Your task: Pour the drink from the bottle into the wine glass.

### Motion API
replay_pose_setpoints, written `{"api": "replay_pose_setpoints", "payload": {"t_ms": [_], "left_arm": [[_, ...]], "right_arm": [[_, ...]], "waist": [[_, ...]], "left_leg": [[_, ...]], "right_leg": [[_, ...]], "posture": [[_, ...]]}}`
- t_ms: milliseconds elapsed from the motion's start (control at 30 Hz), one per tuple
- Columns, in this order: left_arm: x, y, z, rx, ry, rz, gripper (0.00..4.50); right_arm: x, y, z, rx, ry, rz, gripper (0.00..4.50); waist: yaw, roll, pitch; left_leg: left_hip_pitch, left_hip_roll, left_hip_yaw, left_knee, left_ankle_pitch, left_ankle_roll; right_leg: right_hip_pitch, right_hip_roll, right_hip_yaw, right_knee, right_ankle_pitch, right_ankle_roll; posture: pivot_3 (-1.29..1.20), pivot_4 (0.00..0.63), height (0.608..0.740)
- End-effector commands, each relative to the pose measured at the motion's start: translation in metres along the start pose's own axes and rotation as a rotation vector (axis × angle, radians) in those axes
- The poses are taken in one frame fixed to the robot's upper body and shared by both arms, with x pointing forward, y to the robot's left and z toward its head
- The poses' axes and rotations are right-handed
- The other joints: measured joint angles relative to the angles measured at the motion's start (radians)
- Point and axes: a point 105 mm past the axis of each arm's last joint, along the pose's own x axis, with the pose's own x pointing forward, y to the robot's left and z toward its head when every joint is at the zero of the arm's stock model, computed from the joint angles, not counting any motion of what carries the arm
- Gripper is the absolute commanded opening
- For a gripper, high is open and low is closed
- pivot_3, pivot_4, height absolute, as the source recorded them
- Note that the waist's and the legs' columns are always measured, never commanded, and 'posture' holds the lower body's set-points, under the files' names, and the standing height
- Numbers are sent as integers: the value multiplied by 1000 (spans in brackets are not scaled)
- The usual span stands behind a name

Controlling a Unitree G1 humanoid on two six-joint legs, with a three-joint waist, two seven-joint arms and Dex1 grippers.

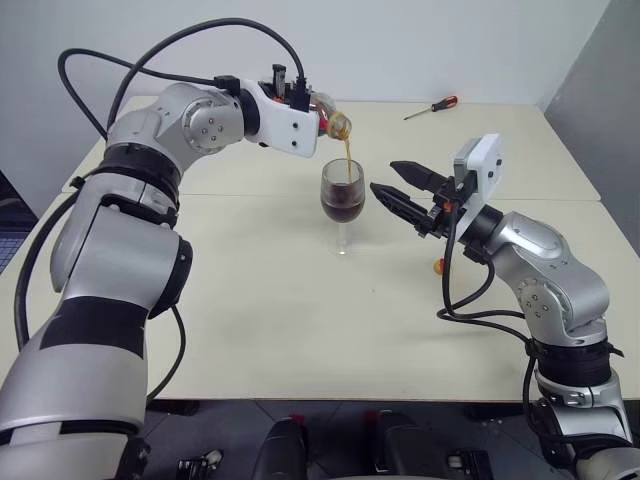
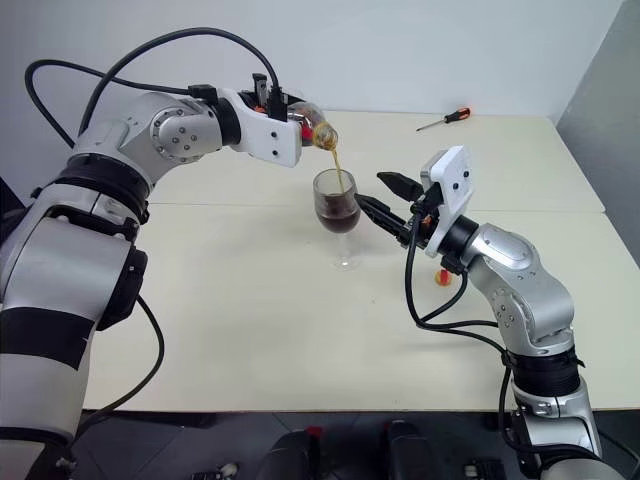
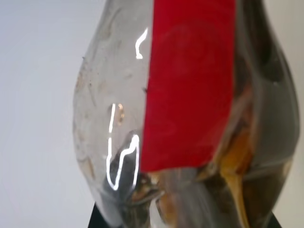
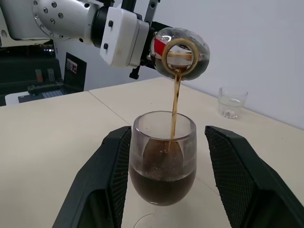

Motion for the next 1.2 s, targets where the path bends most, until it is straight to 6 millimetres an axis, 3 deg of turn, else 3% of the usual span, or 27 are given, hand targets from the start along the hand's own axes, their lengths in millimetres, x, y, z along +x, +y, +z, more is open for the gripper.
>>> {"api": "replay_pose_setpoints", "payload": {"t_ms": [33, 233, 400, 700, 800, 900, 1200], "left_arm": [[-4, 13, 0, -99, -22, 69, 1007], [-3, 6, -2, -188, -31, 70, 1007], [-4, 13, -2, -276, -42, 106, 1007], [-4, 21, -11, -758, -127, 275, 1007], [-11, 14, -24, -884, -107, 346, 1007], [-24, 0, -44, -984, -49, 431, 1007], [-75, -53, -82, -1114, 126, 558, 1007]], "right_arm": [[-1, 3, 14, -39, -43, 1, 2652], [-1, 2, 14, -37, -42, -6, 2652], [0, 2, 13, -33, -44, -5, 2652], [-6, 23, 13, -28, -51, 120, 2652], [-14, 44, 14, -29, -58, 231, 2652], [-26, 62, 0, -55, -28, 297, 2652], [-38, 80, -46, -32, 39, 284, 2652]], "waist": [[0, 0, 0], [0, 0, 0], [0, 0, 0], [-1, 0, 0], [-2, 0, 0], [-2, 0, 0], [0, 0, 0]], "left_leg": [[0, 0, 0, 0, 0, 0], [0, 0, 0, 0, 0, 0], [0, 0, 0, 1, 0, 0], [0, 0, 0, 1, 0, 0], [0, 1, 0, 1, 0, 0], [0, 1, 0, 2, 0, 0], [0, 3, -1, 3, 0, 0]], "right_leg": [[0, 0, 0, 0, 0, 0], [0, 0, 0, 0, 0, 0], [0, 0, 0, 0, 0, 0], [0, 0, 0, 1, 0, 0], [0, 0, 0, 1, 0, 0], [0, 0, 0, 1, 0, 0], [1, 0, 1, 2, 0, 0]], "posture": [[0, 150, 740], [0, 150, 740], [0, 150, 740], [0, 150, 740], [0, 150, 740], [0, 150, 740], [0, 150, 740]]}}
